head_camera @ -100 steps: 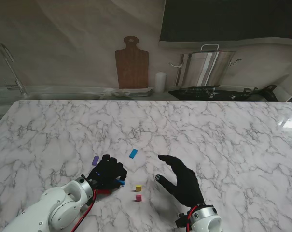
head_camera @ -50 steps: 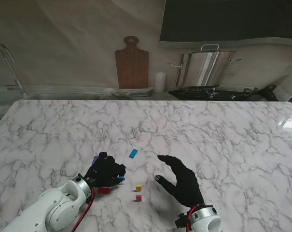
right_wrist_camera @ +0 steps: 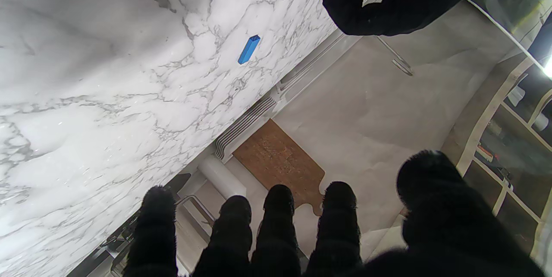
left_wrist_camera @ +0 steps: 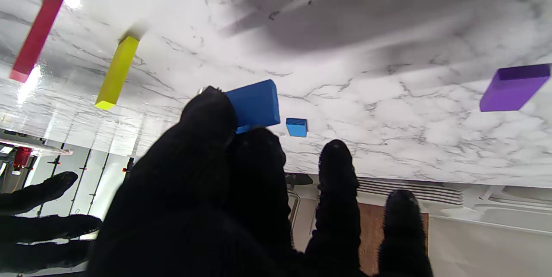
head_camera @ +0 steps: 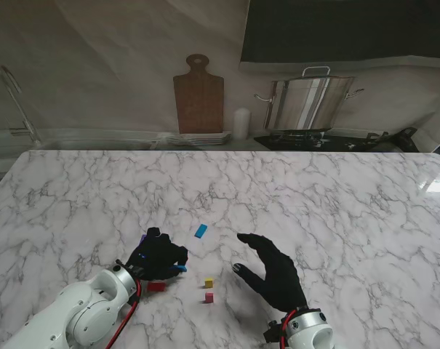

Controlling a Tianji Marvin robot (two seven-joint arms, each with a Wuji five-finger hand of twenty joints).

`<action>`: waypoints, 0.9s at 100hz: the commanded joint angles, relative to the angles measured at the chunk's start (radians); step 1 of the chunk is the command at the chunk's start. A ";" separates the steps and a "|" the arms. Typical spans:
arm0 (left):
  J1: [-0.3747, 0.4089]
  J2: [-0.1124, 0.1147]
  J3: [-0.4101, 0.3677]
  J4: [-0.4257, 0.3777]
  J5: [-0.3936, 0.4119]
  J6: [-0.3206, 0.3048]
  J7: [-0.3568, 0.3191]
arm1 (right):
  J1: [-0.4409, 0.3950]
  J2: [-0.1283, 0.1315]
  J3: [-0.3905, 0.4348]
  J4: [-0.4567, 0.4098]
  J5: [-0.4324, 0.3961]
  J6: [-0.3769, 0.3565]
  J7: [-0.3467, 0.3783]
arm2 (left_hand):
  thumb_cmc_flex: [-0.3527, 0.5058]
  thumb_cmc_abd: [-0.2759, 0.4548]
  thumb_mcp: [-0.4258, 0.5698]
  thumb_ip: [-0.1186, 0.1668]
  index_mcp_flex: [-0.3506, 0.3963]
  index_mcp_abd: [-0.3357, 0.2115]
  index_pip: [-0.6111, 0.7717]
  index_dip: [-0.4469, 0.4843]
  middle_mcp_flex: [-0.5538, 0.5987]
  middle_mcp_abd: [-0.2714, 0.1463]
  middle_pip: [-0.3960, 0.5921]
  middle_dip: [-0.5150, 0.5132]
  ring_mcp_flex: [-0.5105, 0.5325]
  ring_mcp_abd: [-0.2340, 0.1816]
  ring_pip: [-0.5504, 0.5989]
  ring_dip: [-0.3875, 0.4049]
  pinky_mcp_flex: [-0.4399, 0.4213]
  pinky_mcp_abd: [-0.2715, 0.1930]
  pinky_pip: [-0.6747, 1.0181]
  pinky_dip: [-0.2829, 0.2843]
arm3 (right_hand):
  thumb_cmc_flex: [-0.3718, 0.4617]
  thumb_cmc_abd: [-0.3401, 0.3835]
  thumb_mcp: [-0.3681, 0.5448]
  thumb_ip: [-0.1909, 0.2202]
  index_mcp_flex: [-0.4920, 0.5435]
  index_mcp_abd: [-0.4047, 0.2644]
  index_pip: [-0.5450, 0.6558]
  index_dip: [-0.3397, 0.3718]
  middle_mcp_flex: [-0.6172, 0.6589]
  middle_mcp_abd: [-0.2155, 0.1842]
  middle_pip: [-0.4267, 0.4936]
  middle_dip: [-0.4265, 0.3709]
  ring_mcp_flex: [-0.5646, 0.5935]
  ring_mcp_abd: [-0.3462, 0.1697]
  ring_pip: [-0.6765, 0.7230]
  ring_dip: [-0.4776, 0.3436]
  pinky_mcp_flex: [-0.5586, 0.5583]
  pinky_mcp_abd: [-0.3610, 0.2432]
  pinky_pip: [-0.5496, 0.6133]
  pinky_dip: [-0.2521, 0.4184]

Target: Arrange dominoes in a row

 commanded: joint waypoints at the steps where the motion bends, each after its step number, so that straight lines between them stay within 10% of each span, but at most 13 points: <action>1: 0.002 -0.004 0.004 0.001 -0.005 0.014 -0.004 | -0.003 0.000 -0.002 0.001 -0.002 0.004 0.001 | 0.030 -0.013 0.027 -0.002 0.049 -0.057 0.033 0.003 0.065 -0.065 -0.116 -0.052 0.016 -0.007 -0.048 -0.053 -0.021 0.026 0.016 0.016 | 0.038 0.027 -0.018 0.027 -0.029 -0.019 0.010 0.018 -0.035 -0.009 0.011 0.006 -0.011 -0.026 -0.019 -0.014 -0.002 -0.031 0.007 0.019; 18: 0.007 -0.008 -0.001 -0.004 -0.026 0.027 -0.003 | -0.002 0.000 -0.002 0.002 -0.002 0.003 0.001 | 0.031 0.007 0.019 0.002 0.023 -0.046 0.026 0.028 0.166 -0.042 -0.496 -0.226 0.048 0.019 -0.133 -0.126 -0.016 0.029 0.018 0.015 | 0.038 0.027 -0.017 0.027 -0.029 -0.020 0.010 0.018 -0.035 -0.009 0.011 0.006 -0.011 -0.025 -0.019 -0.014 -0.003 -0.031 0.007 0.019; 37: 0.013 -0.011 -0.006 -0.012 -0.059 0.045 -0.015 | -0.002 0.000 -0.002 0.002 -0.001 0.003 0.002 | 0.019 0.017 0.063 0.009 -0.028 0.000 0.041 0.082 0.247 -0.003 -0.691 -0.387 0.106 0.032 -0.160 -0.155 0.002 0.035 0.042 0.024 | 0.037 0.027 -0.017 0.027 -0.028 -0.019 0.011 0.018 -0.035 -0.010 0.012 0.006 -0.011 -0.026 -0.019 -0.014 -0.002 -0.033 0.007 0.019; 62: 0.019 -0.015 -0.006 -0.019 -0.099 0.063 -0.028 | -0.002 0.000 -0.002 0.002 0.000 0.004 0.003 | -0.056 -0.018 0.232 0.007 -0.060 0.060 0.067 0.139 0.294 0.048 -0.757 -0.490 0.146 0.028 -0.156 -0.157 0.013 0.033 0.097 0.033 | 0.036 0.027 -0.016 0.027 -0.029 -0.020 0.011 0.018 -0.035 -0.008 0.012 0.006 -0.012 -0.026 -0.019 -0.014 -0.003 -0.031 0.006 0.019; 90: 0.019 -0.028 0.006 -0.008 -0.129 0.097 0.034 | -0.002 0.000 -0.001 0.002 0.001 0.005 0.003 | 0.018 0.052 0.066 0.008 0.034 0.073 0.009 0.007 0.262 0.102 -0.653 -0.599 0.142 0.042 -0.155 -0.162 0.001 0.040 0.093 0.027 | 0.035 0.027 -0.014 0.027 -0.029 -0.020 0.011 0.018 -0.035 -0.010 0.011 0.006 -0.011 -0.027 -0.019 -0.014 -0.003 -0.032 0.006 0.019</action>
